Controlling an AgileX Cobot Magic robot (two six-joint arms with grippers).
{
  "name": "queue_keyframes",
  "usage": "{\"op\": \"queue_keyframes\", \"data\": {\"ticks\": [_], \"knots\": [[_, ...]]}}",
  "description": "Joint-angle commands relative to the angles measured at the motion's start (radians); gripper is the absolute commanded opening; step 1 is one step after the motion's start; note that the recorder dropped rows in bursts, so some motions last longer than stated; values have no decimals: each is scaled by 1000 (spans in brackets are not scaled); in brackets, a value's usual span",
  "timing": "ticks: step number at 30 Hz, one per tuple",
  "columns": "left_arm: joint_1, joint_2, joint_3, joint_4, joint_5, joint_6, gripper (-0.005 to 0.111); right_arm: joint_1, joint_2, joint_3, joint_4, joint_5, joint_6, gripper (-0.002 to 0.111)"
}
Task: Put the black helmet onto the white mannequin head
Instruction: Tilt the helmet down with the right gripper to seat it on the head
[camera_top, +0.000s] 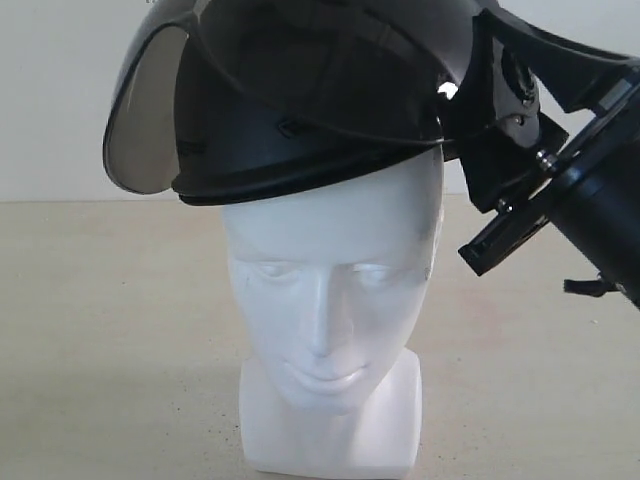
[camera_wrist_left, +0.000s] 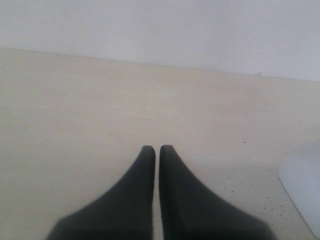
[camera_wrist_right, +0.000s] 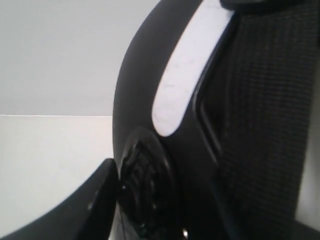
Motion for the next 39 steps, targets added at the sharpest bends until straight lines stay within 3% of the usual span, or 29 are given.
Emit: {"op": "queue_keyframes", "data": {"ticks": [1,29,39], "knots": [[4,-2,4,-3,-4,3,4,-8,-20,44,5,-1,-55,0],[4,-2,4,-3,-4,3,4,-8,-20,115,-51,-1,-108,0],[4,-2,4,-3,-4,3,4,-8,-20,216,-8,-1,-115,0]]}}
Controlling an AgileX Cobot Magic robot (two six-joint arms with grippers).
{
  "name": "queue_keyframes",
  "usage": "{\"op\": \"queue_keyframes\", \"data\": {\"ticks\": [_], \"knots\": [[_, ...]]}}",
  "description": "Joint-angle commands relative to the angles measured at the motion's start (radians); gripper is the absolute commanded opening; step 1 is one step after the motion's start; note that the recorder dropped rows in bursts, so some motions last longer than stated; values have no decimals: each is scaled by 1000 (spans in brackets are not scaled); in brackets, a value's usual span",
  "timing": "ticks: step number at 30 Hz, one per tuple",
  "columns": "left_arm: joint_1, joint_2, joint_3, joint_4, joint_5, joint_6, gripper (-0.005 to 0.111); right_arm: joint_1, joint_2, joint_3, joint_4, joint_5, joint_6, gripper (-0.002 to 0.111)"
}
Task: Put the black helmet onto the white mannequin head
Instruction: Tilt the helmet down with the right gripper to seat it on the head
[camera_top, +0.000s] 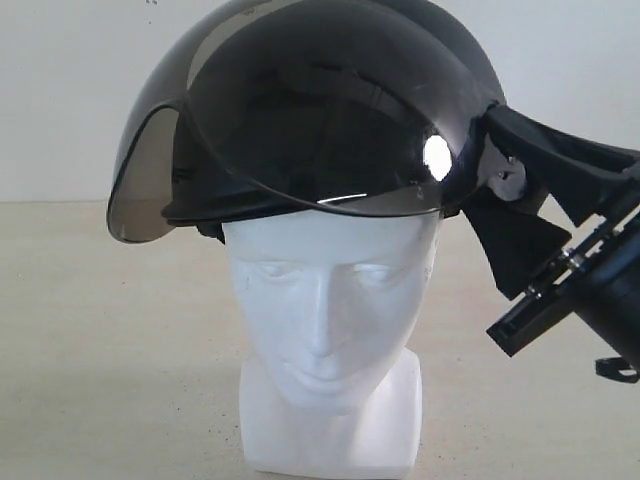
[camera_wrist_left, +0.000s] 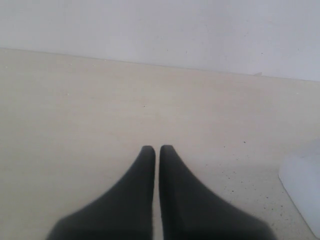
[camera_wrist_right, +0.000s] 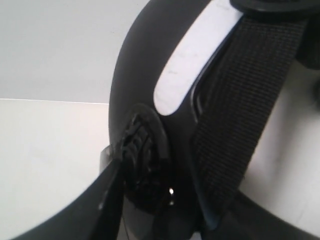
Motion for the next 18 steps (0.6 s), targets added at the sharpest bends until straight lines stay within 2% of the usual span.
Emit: {"op": "queue_keyframes", "data": {"ticks": [1,18], "knots": [[4,-2,4,-3,-4,3,4,-10,-3,53,27,67,-38,0],[4,-2,4,-3,-4,3,4,-10,-3,53,-4,67,-43,0]]}}
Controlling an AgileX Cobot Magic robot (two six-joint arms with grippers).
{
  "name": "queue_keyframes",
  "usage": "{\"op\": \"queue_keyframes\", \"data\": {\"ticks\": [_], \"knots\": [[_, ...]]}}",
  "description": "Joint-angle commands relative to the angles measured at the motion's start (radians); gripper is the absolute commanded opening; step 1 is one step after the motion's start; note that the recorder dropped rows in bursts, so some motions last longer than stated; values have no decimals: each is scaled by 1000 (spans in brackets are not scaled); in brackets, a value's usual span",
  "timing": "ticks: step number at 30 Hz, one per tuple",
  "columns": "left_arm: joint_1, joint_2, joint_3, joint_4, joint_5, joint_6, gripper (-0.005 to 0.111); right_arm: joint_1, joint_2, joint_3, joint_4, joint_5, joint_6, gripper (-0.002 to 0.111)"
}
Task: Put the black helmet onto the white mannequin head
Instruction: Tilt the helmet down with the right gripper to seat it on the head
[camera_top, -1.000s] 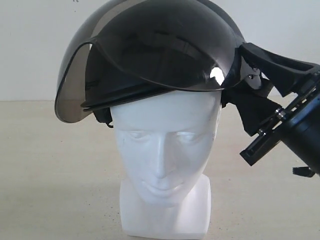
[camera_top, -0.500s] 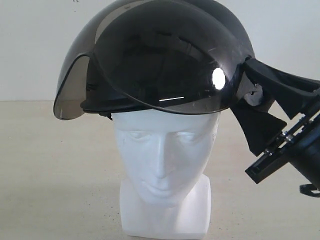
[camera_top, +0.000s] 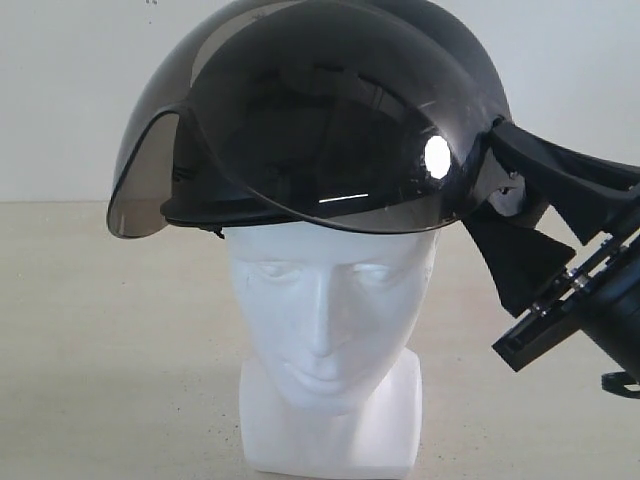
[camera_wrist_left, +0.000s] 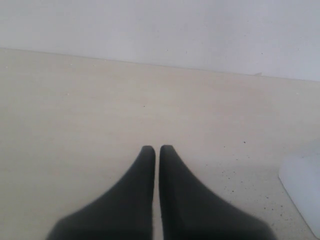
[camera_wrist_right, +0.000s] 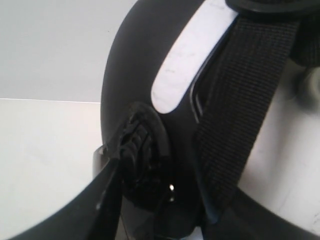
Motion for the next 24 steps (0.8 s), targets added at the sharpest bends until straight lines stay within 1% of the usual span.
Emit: {"op": "queue_keyframes", "data": {"ticks": [1,12,24], "knots": [[4,-2,4,-3,-4,3,4,-10,-3,28,4,76,-33,0],[4,-2,4,-3,-4,3,4,-10,-3,30,11,76,-13,0],[4,-2,4,-3,-4,3,4,-10,-3,73,23,108,-15,0]]}}
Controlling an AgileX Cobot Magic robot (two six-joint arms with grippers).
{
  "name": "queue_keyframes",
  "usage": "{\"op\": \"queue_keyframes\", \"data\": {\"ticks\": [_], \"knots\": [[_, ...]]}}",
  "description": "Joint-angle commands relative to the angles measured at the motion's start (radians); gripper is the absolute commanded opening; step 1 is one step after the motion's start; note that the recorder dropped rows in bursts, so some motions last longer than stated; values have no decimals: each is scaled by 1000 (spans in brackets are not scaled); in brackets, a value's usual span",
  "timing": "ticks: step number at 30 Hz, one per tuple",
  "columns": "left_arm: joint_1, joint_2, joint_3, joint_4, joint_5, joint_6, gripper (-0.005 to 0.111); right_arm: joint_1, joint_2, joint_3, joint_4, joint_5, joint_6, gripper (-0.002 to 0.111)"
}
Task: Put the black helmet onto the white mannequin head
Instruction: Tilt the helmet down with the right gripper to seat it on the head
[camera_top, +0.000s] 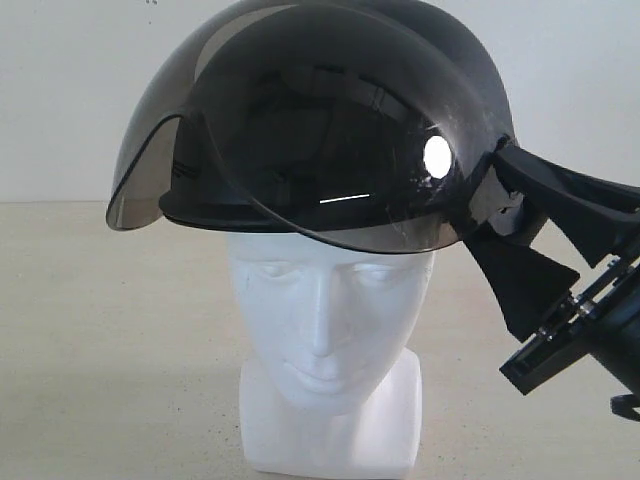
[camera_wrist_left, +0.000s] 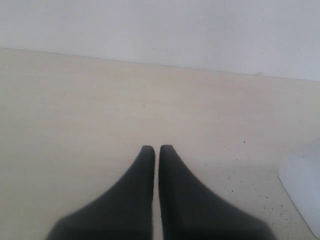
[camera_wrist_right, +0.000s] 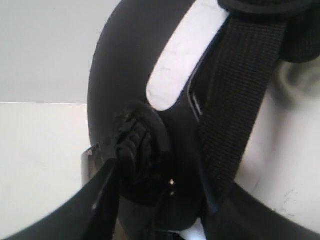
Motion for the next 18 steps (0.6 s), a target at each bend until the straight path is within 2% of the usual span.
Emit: {"op": "queue_keyframes", "data": {"ticks": [1,18], "knots": [[4,-2,4,-3,-4,3,4,-10,3,34,23,111,-29,0],[4,-2,4,-3,-4,3,4,-10,3,70,54,138,-43,0]]}}
